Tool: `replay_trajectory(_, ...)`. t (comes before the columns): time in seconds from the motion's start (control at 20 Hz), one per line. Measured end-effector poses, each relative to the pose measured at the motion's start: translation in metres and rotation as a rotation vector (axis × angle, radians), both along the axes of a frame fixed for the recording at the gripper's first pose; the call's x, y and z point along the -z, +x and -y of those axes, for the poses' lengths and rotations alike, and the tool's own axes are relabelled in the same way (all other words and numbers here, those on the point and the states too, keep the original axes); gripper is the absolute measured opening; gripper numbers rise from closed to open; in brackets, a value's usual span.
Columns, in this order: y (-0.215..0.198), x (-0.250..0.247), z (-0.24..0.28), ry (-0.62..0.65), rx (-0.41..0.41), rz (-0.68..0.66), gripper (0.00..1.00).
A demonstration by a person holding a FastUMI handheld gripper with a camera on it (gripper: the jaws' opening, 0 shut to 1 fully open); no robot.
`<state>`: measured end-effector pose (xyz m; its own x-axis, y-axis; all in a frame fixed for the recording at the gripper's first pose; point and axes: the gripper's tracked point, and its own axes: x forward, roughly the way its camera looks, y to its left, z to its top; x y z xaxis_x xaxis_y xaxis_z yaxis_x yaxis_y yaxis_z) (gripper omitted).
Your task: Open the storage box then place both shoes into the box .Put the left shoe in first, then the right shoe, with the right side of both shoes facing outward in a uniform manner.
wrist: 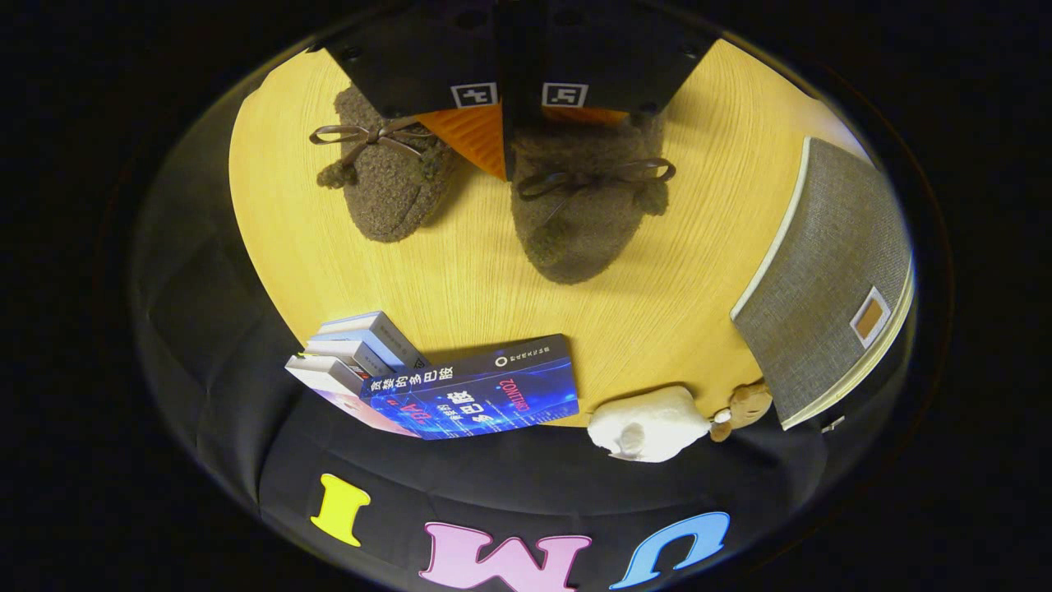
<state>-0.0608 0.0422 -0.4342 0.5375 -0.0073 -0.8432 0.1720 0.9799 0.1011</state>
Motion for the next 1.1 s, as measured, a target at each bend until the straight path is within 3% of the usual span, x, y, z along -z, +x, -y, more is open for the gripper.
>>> replay_trajectory(0.4, 0.002, -0.059, 0.01, 0.082, 0.067, 0.055, 0.05)
replay_trajectory(0.75, 0.022, -0.159, 0.006, 0.105, 0.039, 0.183, 0.05)
replay_trajectory(1.1, 0.061, -0.265, -0.037, 0.166, -0.011, 0.296, 0.05)
